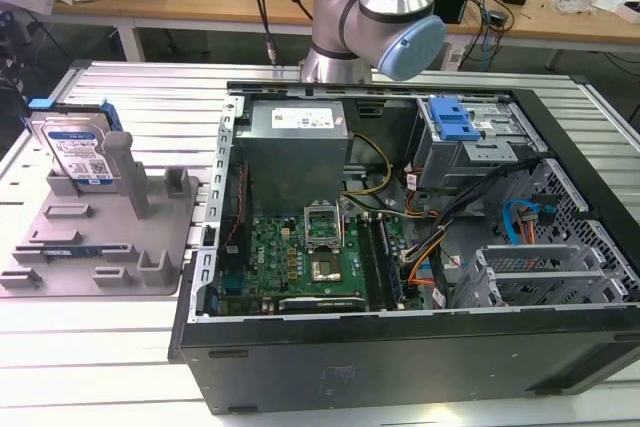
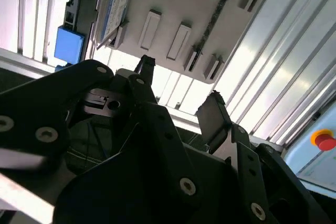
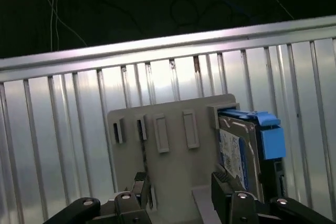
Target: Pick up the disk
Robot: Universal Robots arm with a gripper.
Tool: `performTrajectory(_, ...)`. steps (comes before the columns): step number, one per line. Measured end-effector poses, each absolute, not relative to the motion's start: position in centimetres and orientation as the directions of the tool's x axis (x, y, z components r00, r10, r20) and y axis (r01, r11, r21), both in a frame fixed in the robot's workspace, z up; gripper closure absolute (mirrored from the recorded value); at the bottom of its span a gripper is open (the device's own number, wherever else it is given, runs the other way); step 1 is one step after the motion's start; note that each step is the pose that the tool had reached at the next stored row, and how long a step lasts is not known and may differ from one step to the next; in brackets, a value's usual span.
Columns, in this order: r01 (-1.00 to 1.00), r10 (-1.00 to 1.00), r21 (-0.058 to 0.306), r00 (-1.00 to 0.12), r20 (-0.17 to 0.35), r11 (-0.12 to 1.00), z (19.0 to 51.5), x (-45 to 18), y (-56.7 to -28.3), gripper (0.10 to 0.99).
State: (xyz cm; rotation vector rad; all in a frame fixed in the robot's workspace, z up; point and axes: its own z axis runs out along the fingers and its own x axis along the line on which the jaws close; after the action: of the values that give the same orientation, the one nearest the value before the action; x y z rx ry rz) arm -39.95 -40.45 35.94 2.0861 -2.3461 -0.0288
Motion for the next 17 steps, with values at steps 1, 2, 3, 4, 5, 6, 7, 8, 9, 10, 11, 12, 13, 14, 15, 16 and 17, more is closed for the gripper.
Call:
performTrajectory(1,-0.995,-0.995,0.015,-0.101,-0.011,0.101,35.9,-39.9,-40.5,0.482)
performTrajectory(2,-0.998,-0.998,0.015,-0.066,-0.011,0.066,35.8,-39.9,-40.5,0.482)
performTrajectory(3,-0.998,-0.999,0.015,-0.053,-0.011,0.053,35.8,-39.9,-40.5,0.482)
performTrajectory(4,-0.999,-0.999,0.015,-0.047,-0.011,0.047,35.8,-39.8,-40.5,0.482)
performTrajectory(5,-0.999,-0.999,0.015,-0.046,-0.011,0.045,35.8,-39.8,-40.5,0.482)
performTrajectory(6,-0.999,-0.999,0.015,-0.044,-0.011,0.044,35.8,-39.8,-40.5,0.482)
performTrajectory(7,-0.999,-0.999,0.015,-0.043,-0.011,0.042,35.8,-39.8,-40.5,0.482)
performTrajectory(8,-0.999,-0.999,0.015,-0.041,-0.011,0.041,35.8,-39.8,-40.4,0.482)
performTrajectory(9,-0.999,-0.999,0.015,-0.04,-0.01,0.039,35.8,-39.8,-40.2,0.482)
performTrajectory(10,-0.999,-0.999,0.015,-0.036,-0.009,0.036,35.8,-39.8,-39.8,0.482)
performTrajectory(11,-0.999,-0.999,0.015,-0.031,-0.007,0.031,35.8,-39.8,-39.3,0.482)
performTrajectory(12,-1.0,-1.0,0.015,-0.024,-0.004,0.024,35.8,-39.8,-38.5,0.482)
performTrajectory(13,-1.0,-1.0,0.015,-0.02,-0.002,0.02,35.8,-39.8,-38.1,0.482)
performTrajectory(14,-1.0,-1.0,0.014,-0.017,-0.001,0.017,35.8,-39.8,-37.8,0.482)
performTrajectory(15,-1.0,-1.0,0.015,-0.013,0.001,0.013,35.8,-39.8,-37.3,0.482)
performTrajectory(16,-1.0,-1.0,0.015,-0.011,0.001,0.011,35.8,-39.8,-37.0,0.482)
performTrajectory(17,-1.0,-1.0,0.014,-0.009,0.002,0.009,35.7,-39.8,-36.3,0.482)
